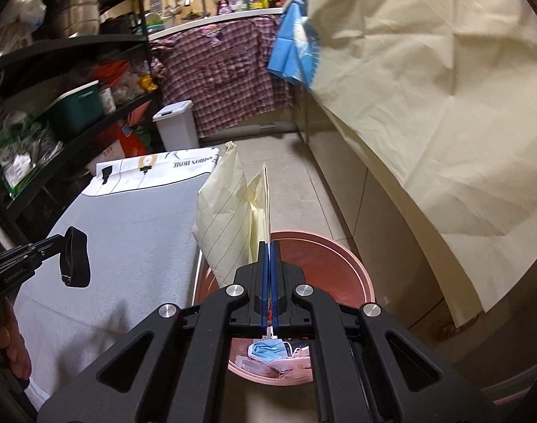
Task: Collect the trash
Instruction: 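Carry the black band and cream paper over the pink bucket, then open both tools to drop the band and paper into the bucket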
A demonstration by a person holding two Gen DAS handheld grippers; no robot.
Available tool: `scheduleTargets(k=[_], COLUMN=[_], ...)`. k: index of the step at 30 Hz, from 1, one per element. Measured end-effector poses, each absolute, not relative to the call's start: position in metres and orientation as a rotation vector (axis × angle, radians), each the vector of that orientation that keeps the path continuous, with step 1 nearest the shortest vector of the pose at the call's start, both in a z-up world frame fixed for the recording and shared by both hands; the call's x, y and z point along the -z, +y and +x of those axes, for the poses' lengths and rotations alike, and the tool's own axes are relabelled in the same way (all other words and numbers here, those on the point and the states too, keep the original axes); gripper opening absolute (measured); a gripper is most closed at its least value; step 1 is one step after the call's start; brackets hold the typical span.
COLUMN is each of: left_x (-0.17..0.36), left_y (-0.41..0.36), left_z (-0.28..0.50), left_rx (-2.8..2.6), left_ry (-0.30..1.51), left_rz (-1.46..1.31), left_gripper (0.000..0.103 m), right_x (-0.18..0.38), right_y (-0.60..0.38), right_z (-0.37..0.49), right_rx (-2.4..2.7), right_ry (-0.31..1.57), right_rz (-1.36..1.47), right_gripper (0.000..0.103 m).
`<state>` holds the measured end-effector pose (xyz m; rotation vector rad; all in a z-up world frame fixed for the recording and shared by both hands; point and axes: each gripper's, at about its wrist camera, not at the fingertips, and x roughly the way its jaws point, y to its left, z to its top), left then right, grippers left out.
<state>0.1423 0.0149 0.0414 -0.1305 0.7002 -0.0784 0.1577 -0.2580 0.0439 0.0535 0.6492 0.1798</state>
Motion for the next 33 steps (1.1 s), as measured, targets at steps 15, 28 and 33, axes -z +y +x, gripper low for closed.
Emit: scheduleTargets(k=[15, 28, 33], left_x=[-0.047, -0.022, -0.012], left_y=[-0.053, -0.091, -0.099], left_z=[0.177, 0.198, 0.203], left_rx=[0.201, 0.256, 0.269], left_ry=[0.69, 0.74, 0.759], left_rz=[-0.083, -0.057, -0.046], left_gripper=[0.003, 0.003, 0.003], right_x=[-0.034, -0.026, -0.022], right_y=[-0.277, -0.282, -0.284], right_z=[0.173, 0.186, 0.192], right_rx=[-0.127, -0.115, -0.114], right_ry=[0.67, 0.684, 0.692], right_rz=[0.095, 0.108, 0.11], right_gripper=[0.002, 0.002, 0.002])
